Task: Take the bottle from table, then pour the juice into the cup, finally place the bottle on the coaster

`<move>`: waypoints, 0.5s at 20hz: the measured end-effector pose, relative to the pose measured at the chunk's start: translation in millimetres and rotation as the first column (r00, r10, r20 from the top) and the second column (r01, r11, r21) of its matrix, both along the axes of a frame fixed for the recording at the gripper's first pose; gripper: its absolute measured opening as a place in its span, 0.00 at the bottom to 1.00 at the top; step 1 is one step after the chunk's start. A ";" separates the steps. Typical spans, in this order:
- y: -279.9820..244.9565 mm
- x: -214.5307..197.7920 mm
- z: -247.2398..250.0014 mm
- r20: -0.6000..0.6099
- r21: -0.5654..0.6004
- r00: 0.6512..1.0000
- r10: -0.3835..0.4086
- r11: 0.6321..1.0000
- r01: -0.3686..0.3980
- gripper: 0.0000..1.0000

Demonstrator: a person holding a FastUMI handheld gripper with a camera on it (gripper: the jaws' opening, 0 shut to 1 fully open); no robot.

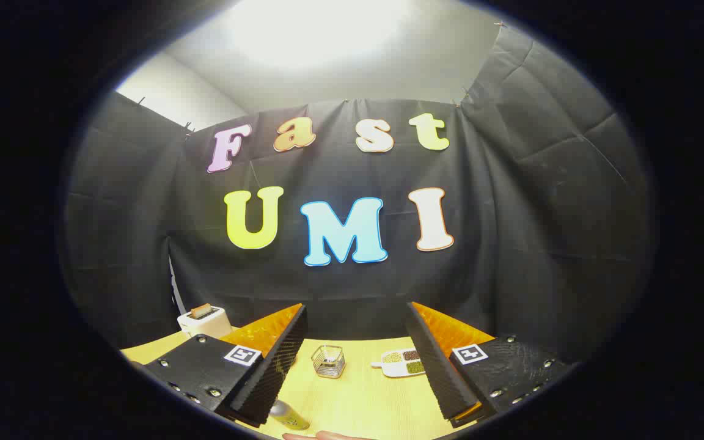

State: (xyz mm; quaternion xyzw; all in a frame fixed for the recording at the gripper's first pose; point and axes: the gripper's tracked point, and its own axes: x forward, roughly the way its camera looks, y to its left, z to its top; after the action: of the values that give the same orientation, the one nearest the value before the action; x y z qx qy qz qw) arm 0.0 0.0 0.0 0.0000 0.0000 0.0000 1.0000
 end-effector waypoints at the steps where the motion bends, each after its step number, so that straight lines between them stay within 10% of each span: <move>1: 1.8 -0.5 -0.9 0.003 -0.008 1.000 0.004 1.000 -0.004 0.98; 10: 6.8 2.8 -12.5 -0.001 -0.041 1.000 0.011 0.999 -0.011 0.98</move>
State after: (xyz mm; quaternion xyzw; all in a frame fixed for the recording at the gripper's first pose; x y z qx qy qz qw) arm 2.8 6.8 -12.5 -0.0204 0.0006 0.0055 0.9998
